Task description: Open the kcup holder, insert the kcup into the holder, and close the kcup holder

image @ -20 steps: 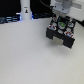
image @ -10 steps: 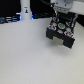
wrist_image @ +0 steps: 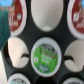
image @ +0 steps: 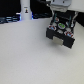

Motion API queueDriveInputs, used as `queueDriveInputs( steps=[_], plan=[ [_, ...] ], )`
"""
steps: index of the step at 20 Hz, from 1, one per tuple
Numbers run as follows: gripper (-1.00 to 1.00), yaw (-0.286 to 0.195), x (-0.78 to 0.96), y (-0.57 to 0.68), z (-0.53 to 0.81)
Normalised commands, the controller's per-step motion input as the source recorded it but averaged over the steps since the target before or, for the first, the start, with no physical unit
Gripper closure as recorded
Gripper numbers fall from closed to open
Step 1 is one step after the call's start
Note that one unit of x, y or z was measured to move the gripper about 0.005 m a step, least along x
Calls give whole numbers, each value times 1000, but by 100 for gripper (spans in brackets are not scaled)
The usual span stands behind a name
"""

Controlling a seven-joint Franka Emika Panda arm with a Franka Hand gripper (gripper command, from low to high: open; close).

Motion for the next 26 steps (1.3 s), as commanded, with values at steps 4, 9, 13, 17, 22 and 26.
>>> queueDriveInputs(
  steps=[4,9,13,17,22,26],
  plan=[
    [-100,11,773,-427,58],
    [-100,49,708,-255,-30],
    [-100,81,687,-14,-100],
    [-100,170,359,195,-220],
    [-100,205,110,268,-201],
    [-100,203,-142,295,-140]
  ],
)
